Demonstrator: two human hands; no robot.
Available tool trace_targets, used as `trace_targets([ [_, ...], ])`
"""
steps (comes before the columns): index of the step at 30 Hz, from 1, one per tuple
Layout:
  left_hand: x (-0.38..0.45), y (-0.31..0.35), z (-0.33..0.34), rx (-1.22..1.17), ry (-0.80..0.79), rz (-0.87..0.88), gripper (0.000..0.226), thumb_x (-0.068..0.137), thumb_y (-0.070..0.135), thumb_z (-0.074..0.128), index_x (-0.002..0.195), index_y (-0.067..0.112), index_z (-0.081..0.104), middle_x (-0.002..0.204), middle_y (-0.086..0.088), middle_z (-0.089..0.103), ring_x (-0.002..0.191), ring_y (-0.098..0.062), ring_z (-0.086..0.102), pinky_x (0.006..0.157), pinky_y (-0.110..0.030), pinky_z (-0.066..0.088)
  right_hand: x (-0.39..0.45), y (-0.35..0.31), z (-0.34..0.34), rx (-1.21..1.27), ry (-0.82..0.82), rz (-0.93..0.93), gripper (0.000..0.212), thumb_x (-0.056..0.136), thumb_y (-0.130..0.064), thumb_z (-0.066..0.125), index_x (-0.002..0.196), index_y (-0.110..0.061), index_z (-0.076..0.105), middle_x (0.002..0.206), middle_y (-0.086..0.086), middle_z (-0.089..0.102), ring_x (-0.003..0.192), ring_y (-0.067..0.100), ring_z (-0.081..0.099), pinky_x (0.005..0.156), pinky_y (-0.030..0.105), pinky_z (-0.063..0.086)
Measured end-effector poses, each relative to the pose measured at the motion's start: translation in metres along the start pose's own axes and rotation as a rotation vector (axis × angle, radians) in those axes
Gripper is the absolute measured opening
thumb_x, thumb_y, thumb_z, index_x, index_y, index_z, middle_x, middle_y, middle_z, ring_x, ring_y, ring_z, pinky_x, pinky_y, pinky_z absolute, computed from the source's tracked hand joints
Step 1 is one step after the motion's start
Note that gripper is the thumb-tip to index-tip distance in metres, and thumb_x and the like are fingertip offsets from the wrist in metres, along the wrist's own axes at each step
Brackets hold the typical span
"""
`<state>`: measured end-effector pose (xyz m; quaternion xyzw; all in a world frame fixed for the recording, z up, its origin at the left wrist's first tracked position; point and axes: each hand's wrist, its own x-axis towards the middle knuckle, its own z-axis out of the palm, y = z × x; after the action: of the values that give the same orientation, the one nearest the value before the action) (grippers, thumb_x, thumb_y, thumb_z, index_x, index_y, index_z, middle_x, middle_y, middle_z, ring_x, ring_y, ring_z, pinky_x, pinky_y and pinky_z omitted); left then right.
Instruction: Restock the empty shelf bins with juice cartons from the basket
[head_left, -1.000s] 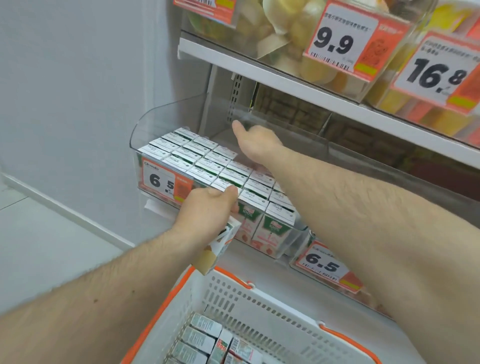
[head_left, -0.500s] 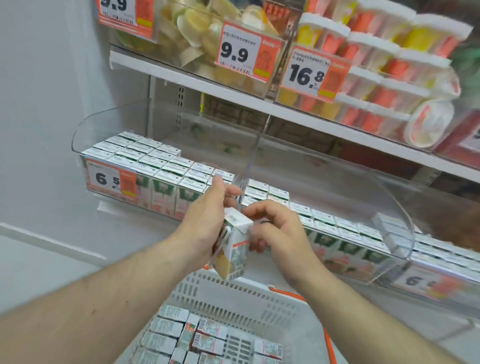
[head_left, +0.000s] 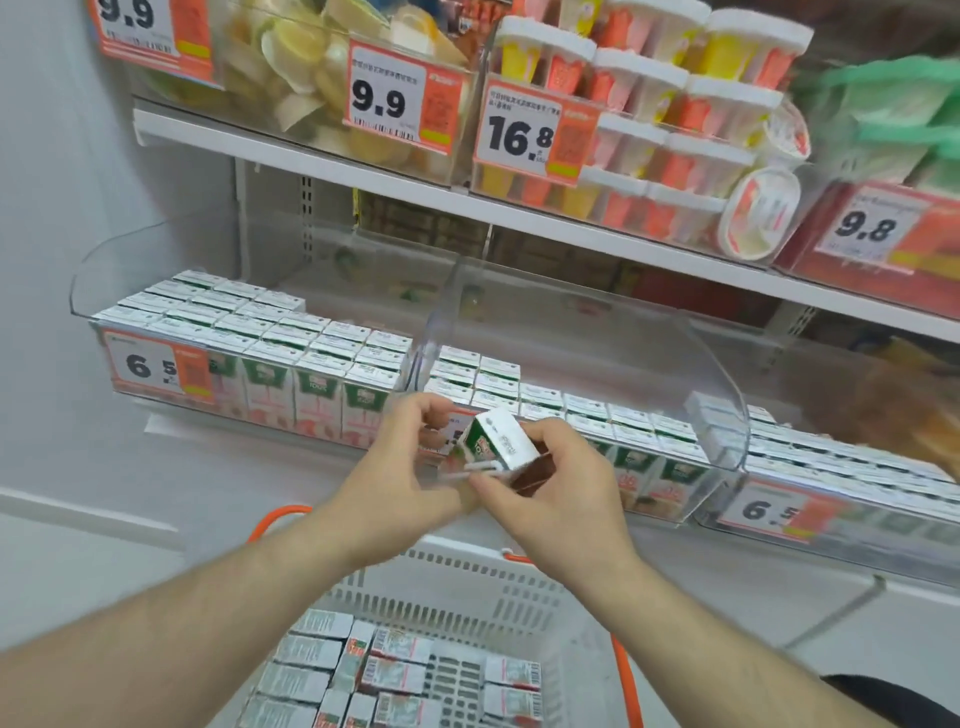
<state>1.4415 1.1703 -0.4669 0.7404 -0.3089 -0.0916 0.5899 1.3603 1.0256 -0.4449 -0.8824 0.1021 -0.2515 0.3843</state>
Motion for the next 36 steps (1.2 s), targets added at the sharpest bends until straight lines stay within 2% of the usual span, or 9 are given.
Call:
trace_targets([
  [4, -0.002, -0.004, 0.023, 0.223, 0.058, 0.061, 0.073, 0.063, 0.044, 0.081, 0.121, 0.042, 0.036, 0.117, 0.026, 0.033, 0.104, 0.015, 0.043, 0.082, -0.005, 0.039, -0.002, -0.003, 0.002, 0.036, 0.062, 0.054, 0.03, 0.064, -0.032, 0.083, 0.084, -0.033, 0.06, 0.081, -0.012, 0.066, 0.076, 0.003, 0.062, 0.067, 0.029, 0.053],
  [8, 0.008, -0.002, 0.024, 0.077, 0.059, 0.008, 0.045, 0.066, 0.034, 0.08, 0.107, 0.028, 0.064, 0.102, 0.004, 0.066, 0.092, -0.002, 0.064, 0.076, -0.022, 0.053, -0.001, -0.002, -0.002, 0.117, -0.031, 0.057, 0.044, 0.057, -0.041, 0.086, 0.092, -0.037, 0.061, 0.089, -0.015, 0.067, 0.075, 0.005, 0.064, 0.068, 0.03, 0.055],
  [11, 0.008, 0.0, 0.013, -0.196, -0.125, -0.146, 0.057, 0.068, -0.004, 0.083, 0.116, 0.021, 0.064, 0.105, 0.0, 0.074, 0.097, -0.016, 0.071, 0.085, -0.032, 0.057, 0.004, 0.006, -0.016, 0.092, -0.152, 0.037, 0.078, 0.05, -0.058, 0.081, 0.12, -0.043, 0.05, 0.113, -0.023, 0.055, 0.079, 0.004, 0.059, 0.069, 0.02, 0.048],
  [14, 0.01, 0.0, 0.006, -0.297, -0.267, -0.171, 0.069, 0.065, -0.002, 0.08, 0.127, 0.02, 0.058, 0.118, -0.003, 0.07, 0.109, -0.019, 0.066, 0.092, -0.034, 0.054, 0.007, 0.012, -0.025, 0.03, -0.233, -0.017, 0.101, 0.053, -0.06, 0.078, 0.142, -0.043, 0.034, 0.123, -0.027, 0.043, 0.084, 0.001, 0.052, 0.07, 0.014, 0.044],
  [21, 0.016, 0.002, -0.001, -0.35, -0.41, -0.195, 0.06, 0.069, 0.004, 0.076, 0.126, 0.014, 0.06, 0.124, -0.014, 0.065, 0.117, -0.03, 0.06, 0.101, -0.043, 0.048, 0.011, 0.011, -0.017, 0.262, -0.166, 0.028, 0.058, 0.057, -0.053, 0.07, 0.11, -0.039, 0.053, 0.088, -0.011, 0.067, 0.07, 0.013, 0.06, 0.068, 0.042, 0.055],
  [24, 0.019, 0.014, 0.001, -0.176, -0.277, -0.145, 0.053, 0.069, 0.017, 0.08, 0.119, 0.025, 0.065, 0.117, -0.001, 0.068, 0.111, -0.021, 0.063, 0.104, -0.044, 0.046, 0.028, 0.011, -0.023, 0.299, -0.041, 0.058, 0.043, 0.051, -0.047, 0.068, 0.09, -0.035, 0.054, 0.078, -0.008, 0.069, 0.064, 0.012, 0.062, 0.062, 0.04, 0.054],
  [28, 0.024, 0.016, 0.001, 0.712, 0.22, 0.14, 0.064, 0.081, 0.038, 0.072, 0.139, 0.039, 0.046, 0.155, 0.001, 0.022, 0.14, -0.019, 0.019, 0.118, -0.042, 0.02, 0.078, 0.012, -0.047, 0.159, 0.134, 0.147, 0.043, 0.07, -0.038, 0.069, 0.109, -0.033, 0.05, 0.092, -0.007, 0.064, 0.073, 0.016, 0.066, 0.058, 0.029, 0.051],
  [31, 0.031, 0.003, -0.001, 1.004, 0.113, 0.032, 0.08, 0.086, 0.045, 0.061, 0.149, 0.052, 0.012, 0.159, -0.006, -0.019, 0.146, -0.028, -0.014, 0.118, -0.049, 0.001, 0.126, 0.019, -0.059, -0.179, 0.136, 0.151, 0.044, 0.082, -0.039, 0.062, 0.124, -0.031, 0.052, 0.093, -0.015, 0.061, 0.083, 0.011, 0.062, 0.064, 0.026, 0.044],
  [36, 0.033, -0.013, 0.003, 1.044, 0.012, -0.037, 0.087, 0.089, 0.034, 0.054, 0.15, 0.05, -0.005, 0.15, -0.006, -0.043, 0.146, -0.03, -0.021, 0.118, -0.047, -0.002, 0.173, 0.038, -0.041, -0.568, -0.173, 0.236, 0.049, 0.083, -0.042, 0.061, 0.127, -0.022, 0.056, 0.119, 0.005, 0.063, 0.099, 0.026, 0.058, 0.077, 0.033, 0.047],
])
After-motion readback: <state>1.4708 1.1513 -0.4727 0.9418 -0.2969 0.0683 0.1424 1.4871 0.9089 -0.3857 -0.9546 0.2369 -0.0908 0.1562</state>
